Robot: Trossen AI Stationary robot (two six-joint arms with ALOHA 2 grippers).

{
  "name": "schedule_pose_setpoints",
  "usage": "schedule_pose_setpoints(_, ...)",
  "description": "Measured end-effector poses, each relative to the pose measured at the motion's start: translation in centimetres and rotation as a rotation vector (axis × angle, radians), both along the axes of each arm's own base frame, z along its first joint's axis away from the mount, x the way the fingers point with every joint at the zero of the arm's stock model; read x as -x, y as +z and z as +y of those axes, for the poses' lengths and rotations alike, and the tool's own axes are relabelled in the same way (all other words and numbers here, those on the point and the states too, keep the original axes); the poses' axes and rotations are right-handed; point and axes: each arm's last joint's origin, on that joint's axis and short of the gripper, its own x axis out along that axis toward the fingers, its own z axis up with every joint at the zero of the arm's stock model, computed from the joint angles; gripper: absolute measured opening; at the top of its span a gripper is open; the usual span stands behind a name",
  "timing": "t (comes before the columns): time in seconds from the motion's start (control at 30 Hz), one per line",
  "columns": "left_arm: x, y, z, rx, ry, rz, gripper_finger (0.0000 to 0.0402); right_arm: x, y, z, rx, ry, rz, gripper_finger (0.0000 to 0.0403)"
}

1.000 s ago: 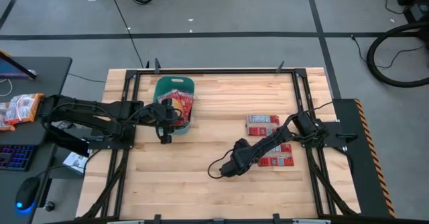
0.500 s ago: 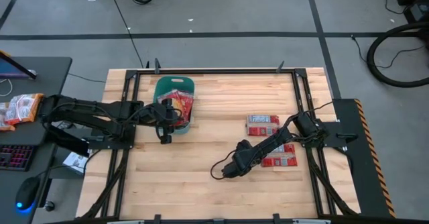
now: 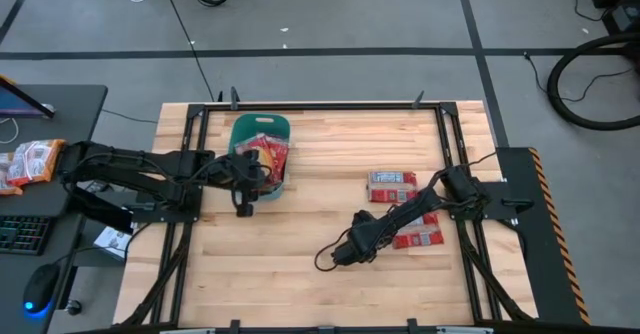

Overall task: Sort popcorn bags into baskets
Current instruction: Put the red popcorn bag into the green bin

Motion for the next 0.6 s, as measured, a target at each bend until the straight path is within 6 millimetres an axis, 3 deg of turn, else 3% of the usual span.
schedule_pose_setpoints(0.13, -1.1, -0.3, -0.2, 0.015, -0.067, -0.051, 0.0132, -0.1, 2.5, 0.7, -0.016, 0.08, -0.054, 0.0004)
schedule_pose_setpoints(0.27, -2.7, -1.8, -0.4, 0.03, -0.118, -0.14, 0.0133, 0.2, 4.6, 1.1, -0.027, 0.105, -0.117, 0.0003)
schedule_pose_setpoints(0.4, -4.5, -3.1, -0.8, 0.047, -0.152, -0.173, 0.015, 0.6, 5.3, 1.6, -0.038, 0.123, -0.143, 0.0002)
schedule_pose_setpoints(0.6, -7.0, -5.2, -2.3, 0.029, -0.218, -0.214, 0.0206, 0.9, 5.9, 2.3, -0.057, 0.163, -0.155, 0.0002)
